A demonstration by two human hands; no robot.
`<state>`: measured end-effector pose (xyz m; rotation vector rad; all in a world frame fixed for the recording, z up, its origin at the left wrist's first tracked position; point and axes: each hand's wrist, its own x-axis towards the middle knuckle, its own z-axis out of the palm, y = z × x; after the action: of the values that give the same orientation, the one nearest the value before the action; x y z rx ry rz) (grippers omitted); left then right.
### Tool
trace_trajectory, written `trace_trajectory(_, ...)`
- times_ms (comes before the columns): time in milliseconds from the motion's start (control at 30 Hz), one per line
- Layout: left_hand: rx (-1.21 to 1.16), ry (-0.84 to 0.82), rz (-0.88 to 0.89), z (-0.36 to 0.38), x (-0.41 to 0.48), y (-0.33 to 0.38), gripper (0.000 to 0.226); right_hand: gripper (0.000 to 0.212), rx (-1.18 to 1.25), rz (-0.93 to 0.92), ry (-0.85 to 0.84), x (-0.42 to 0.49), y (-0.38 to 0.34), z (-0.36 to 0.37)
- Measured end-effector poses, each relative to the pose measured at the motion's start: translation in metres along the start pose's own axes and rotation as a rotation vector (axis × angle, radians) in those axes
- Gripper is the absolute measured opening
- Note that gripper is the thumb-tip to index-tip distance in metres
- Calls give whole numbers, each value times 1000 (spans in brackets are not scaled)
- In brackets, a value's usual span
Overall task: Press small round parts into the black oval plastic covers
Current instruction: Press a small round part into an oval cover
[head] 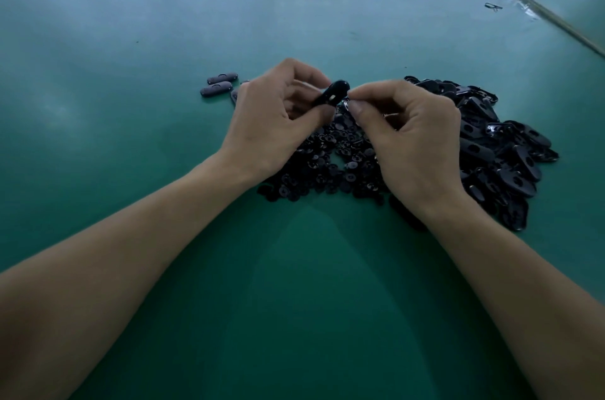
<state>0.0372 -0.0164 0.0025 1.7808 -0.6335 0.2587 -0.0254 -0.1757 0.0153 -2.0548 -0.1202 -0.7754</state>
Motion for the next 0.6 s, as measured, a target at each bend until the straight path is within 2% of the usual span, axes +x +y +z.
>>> trace_trajectory(167,-25,-5,24,2,-2,0,20,13,51,21,10,1,2,0)
trace_trajectory(600,-129,-67,-16,2,-3,2,25,21,84,89,-34,2,5,2)
